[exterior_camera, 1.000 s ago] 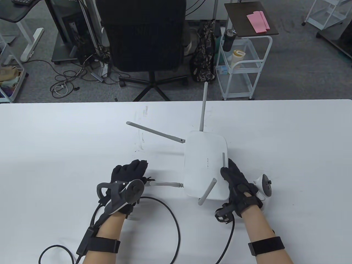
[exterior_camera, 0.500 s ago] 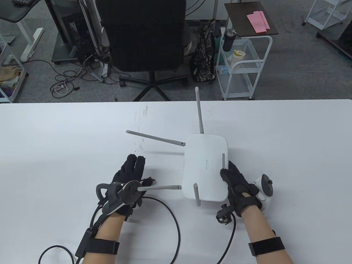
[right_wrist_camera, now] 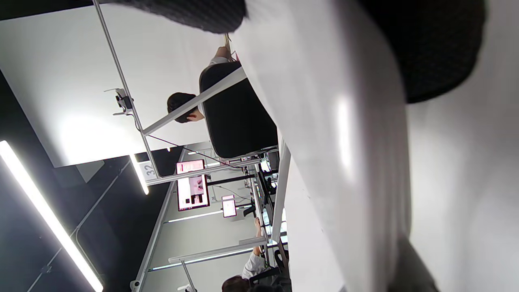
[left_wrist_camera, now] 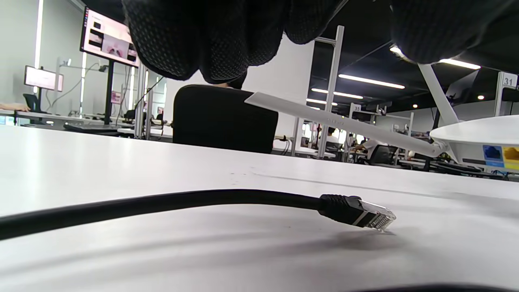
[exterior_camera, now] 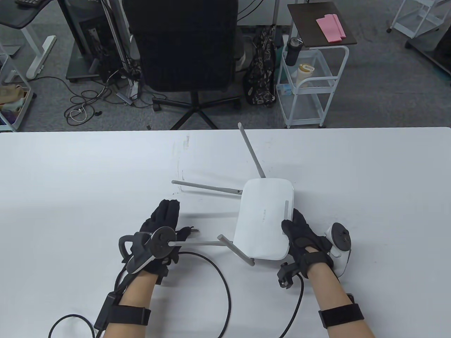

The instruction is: Remove ethernet cable from router with left hand

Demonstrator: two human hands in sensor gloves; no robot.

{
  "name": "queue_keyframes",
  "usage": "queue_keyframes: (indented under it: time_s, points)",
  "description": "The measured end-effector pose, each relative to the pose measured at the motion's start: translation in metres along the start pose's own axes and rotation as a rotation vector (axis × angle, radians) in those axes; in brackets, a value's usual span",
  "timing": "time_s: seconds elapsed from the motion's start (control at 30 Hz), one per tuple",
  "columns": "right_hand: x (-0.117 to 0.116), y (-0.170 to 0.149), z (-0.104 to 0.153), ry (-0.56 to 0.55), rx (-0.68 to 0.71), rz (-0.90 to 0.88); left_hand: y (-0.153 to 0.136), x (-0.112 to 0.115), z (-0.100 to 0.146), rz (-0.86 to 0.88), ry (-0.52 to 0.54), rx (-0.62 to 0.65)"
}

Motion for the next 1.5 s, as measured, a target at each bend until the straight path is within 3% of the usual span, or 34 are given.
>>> queue_keyframes:
  time_s: [0.23, 0.5, 0.67, 0.9, 1.2, 1.33, 1.5]
  points:
    - [-0.006, -0.001, -0.004, 0.014, -0.008, 0.132, 0.004, -0.001, 0.000, 0.040, 0.007, 0.008]
    - [-0.007, -0.004, -0.006, 0.007, -0.019, 0.123, 0.006, -0.001, 0.000, 0.031, -0.003, 0.016]
    - [-0.003, 0.005, -0.005, 0.007, -0.006, 0.318, 0.006, -0.001, 0.000, 0.036, -0.010, 0.012]
    - [0.006, 0.008, -0.005, -0.035, 0.022, 0.420, 0.007, 0.000, 0.000, 0.036, -0.019, 0.019]
    - [0.016, 0.035, 0.003, -0.203, 0.301, 0.424, 0.007, 0.000, 0.000, 0.041, -0.021, 0.020]
    - [0.013, 0.053, 0.009, -0.183, 0.396, 0.377, 0.007, -0.005, 0.000, 0.053, -0.015, 0.020]
    - [0.005, 0.073, 0.025, -0.125, 0.488, 0.366, 0.011, -0.032, 0.004, 0.117, 0.054, 0.025]
Point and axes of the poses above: the tracker on the back of each hand, its own y axis roughly to the thumb side, its own z axis roughly from the fingertips to the wrist, x = y × z, the point moved 1 cm from there along -z, roughly from the wrist to the fingertips, and after that the axes turned 5 degrees about x, right-handed, at the moved point
